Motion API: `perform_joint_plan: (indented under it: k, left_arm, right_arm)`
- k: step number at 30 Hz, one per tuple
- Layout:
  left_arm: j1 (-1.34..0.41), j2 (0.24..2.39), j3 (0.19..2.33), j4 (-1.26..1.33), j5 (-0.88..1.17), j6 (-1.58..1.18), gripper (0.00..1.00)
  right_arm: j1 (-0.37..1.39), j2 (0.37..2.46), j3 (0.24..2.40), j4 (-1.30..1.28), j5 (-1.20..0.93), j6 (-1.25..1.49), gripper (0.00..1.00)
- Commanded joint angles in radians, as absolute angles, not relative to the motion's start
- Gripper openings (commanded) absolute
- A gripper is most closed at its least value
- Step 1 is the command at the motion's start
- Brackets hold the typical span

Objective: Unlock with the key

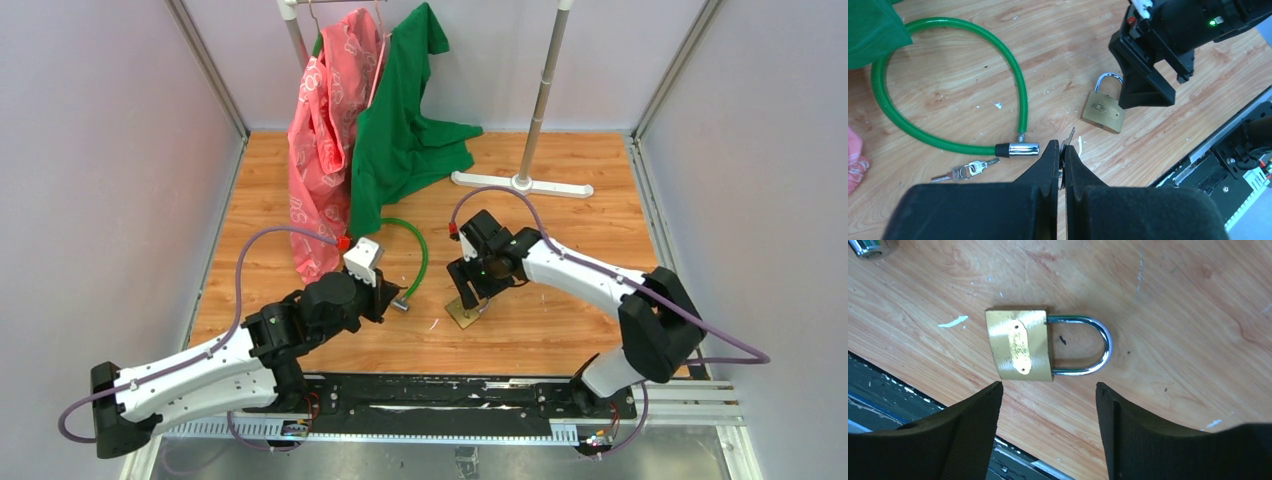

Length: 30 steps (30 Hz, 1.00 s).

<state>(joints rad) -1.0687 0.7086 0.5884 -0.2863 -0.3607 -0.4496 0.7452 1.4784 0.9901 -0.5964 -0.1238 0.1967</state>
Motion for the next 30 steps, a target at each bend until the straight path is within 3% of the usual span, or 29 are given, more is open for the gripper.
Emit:
perform_joint_plan:
  k: [1, 17, 30]
  left_arm:
    - [-1.063, 0.67, 0.561, -0.314, -0.379, -0.472, 0.0]
    - [-1.064, 0.603, 0.504, -0.352, -0.394, -0.503, 0.0]
    - [-1.063, 0.602, 0.484, -0.331, -0.394, -0.503, 0.0]
  right_arm:
    - [0.762, 1.552, 1.037, -0.586, -0.183, 0.173, 0.69]
    - [0.825, 1.652, 1.057, -0.623, -0.089, 0.214, 0.68]
    - [0.824, 1.523, 0.856, -0.537, -0.272, 0.331, 0.72]
